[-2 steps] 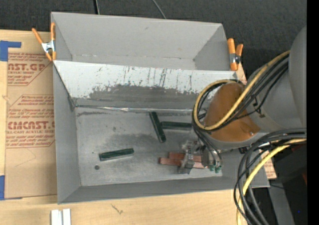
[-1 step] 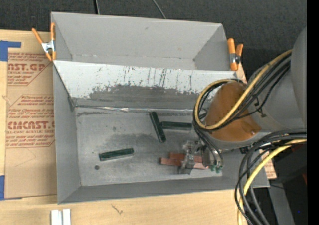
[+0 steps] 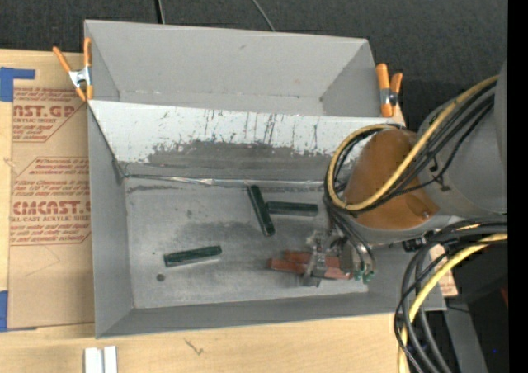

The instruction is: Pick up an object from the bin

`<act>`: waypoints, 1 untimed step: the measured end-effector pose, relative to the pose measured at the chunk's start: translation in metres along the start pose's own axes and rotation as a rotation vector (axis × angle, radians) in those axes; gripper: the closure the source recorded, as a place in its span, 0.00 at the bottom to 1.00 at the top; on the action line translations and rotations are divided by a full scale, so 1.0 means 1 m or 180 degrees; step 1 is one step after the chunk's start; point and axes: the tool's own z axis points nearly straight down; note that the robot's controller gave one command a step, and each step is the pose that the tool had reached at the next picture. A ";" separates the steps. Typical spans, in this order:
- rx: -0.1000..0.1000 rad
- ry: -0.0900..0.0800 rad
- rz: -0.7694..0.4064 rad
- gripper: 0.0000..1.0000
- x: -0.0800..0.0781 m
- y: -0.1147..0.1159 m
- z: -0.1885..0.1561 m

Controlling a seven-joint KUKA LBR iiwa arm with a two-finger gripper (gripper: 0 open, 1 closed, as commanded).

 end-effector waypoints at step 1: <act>0.0001 -0.0041 0.0000 1.00 -0.003 0.000 -0.025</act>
Offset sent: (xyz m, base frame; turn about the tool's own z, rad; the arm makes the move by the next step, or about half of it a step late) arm -0.0001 0.0001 0.0099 0.0000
